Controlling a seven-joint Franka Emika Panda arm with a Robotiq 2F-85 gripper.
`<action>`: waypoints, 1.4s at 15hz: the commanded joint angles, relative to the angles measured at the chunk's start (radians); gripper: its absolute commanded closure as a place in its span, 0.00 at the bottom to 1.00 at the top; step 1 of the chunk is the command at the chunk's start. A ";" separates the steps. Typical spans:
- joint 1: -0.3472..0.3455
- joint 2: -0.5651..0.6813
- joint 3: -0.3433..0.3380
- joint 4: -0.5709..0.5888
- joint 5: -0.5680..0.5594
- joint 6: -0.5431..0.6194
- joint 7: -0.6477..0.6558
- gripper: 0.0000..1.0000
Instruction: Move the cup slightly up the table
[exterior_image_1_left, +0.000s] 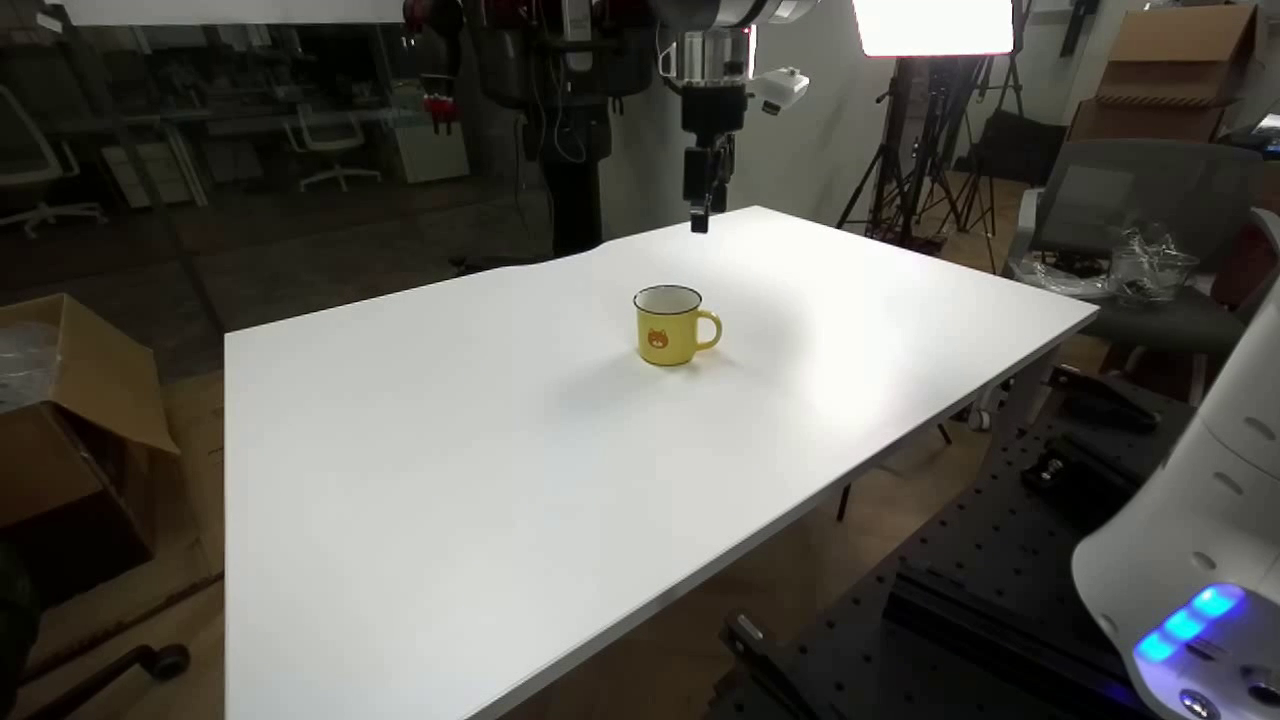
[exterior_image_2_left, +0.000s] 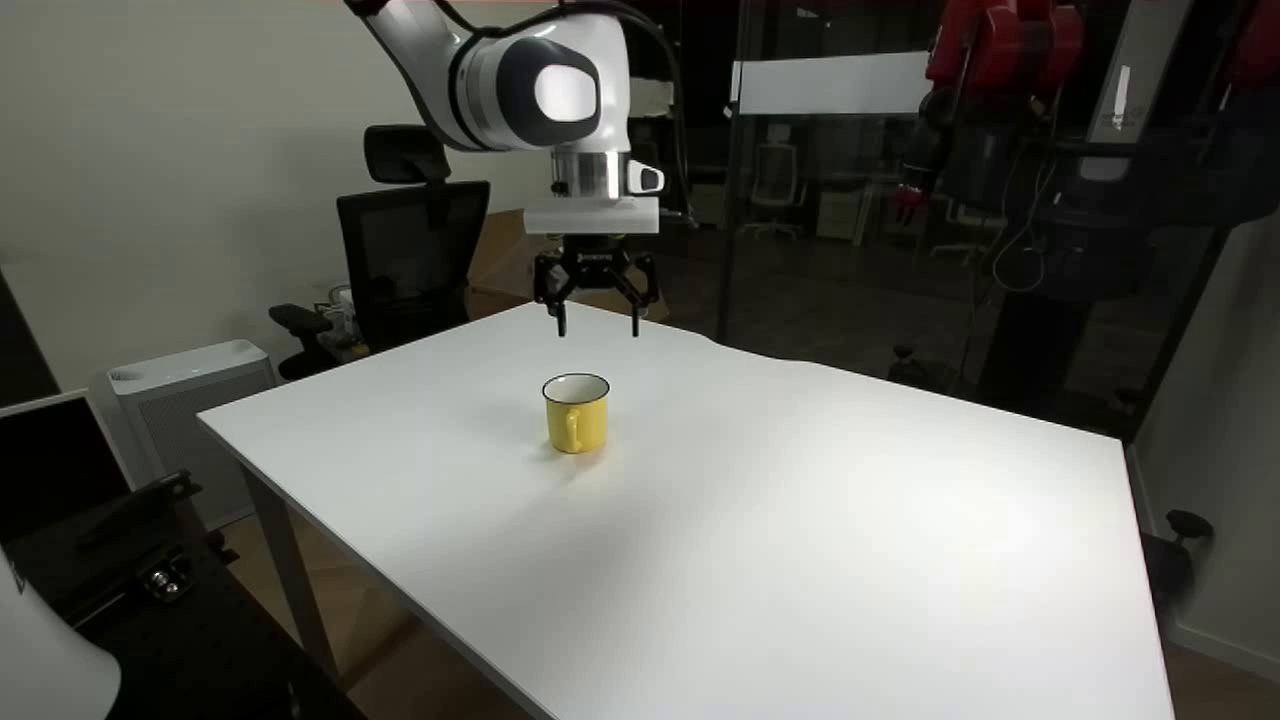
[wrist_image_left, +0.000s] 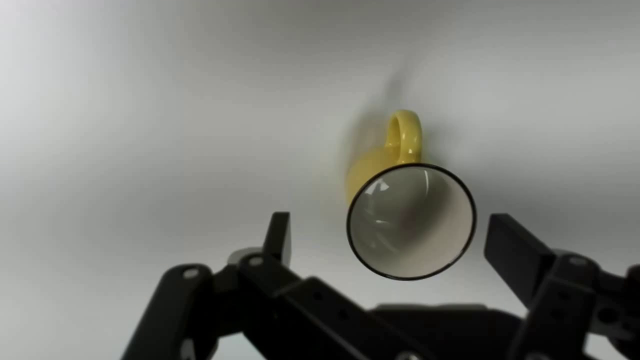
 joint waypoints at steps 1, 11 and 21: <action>0.006 0.077 -0.032 0.041 -0.199 0.070 0.179 0.00; -0.052 0.170 0.041 0.102 -0.181 0.083 0.106 0.00; -0.041 0.368 0.092 0.350 -0.200 0.026 0.049 0.00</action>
